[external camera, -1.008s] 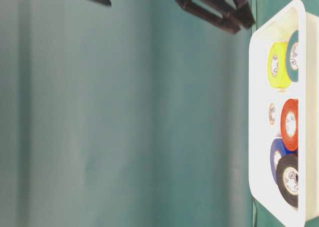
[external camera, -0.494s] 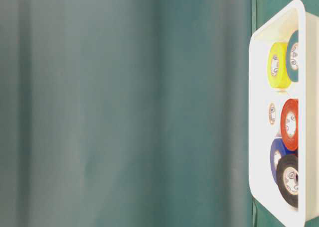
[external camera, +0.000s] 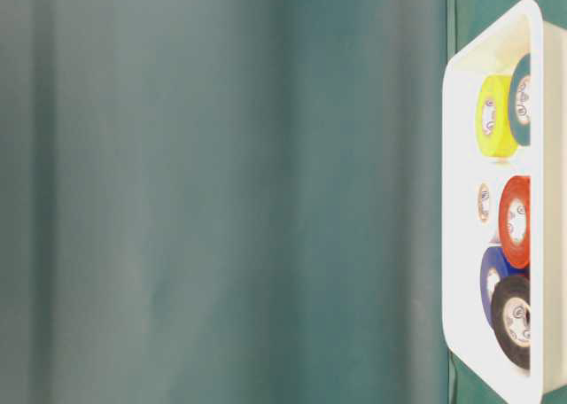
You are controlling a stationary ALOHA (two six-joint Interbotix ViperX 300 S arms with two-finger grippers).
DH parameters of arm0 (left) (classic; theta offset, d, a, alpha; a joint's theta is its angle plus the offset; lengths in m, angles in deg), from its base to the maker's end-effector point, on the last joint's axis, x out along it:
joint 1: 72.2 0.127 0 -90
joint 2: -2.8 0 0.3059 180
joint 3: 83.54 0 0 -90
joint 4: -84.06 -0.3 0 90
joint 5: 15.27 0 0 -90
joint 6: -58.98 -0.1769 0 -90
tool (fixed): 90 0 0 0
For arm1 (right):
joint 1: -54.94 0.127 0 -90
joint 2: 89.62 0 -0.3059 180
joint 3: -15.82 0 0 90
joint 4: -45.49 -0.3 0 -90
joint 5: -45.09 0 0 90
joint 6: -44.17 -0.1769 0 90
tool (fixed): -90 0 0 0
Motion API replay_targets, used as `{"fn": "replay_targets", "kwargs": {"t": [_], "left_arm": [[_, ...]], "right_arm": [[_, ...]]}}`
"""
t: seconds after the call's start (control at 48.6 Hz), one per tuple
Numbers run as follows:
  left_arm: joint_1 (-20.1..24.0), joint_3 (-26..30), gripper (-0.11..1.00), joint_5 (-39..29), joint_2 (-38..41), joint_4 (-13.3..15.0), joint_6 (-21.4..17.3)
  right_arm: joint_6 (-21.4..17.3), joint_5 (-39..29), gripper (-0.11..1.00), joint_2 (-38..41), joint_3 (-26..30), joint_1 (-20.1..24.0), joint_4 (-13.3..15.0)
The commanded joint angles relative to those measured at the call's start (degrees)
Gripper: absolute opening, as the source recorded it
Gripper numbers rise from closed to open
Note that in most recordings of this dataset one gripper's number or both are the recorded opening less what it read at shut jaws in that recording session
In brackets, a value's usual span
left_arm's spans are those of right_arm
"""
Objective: Put the tape into the white case with the right arm.
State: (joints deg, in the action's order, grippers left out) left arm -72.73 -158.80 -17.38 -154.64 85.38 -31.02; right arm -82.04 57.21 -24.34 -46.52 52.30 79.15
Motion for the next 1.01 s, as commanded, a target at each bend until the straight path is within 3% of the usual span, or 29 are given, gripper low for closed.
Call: {"fn": "replay_targets", "kwargs": {"t": [0.0,0.391,0.987], "left_arm": [[0.1,0.8,0.00,0.3,0.5,-0.1,-0.1],[0.1,0.8,0.00,0.3,0.5,-0.1,-0.2],[0.1,0.8,0.00,0.3,0.5,-0.1,-0.3]], "right_arm": [[-0.1,0.2,0.66,-1.8,0.0,0.1,0.3],[0.2,0.2,0.66,-11.3,-2.1,0.2,1.7],[0.2,0.2,0.66,-25.9,-9.0,0.2,1.7]]}}
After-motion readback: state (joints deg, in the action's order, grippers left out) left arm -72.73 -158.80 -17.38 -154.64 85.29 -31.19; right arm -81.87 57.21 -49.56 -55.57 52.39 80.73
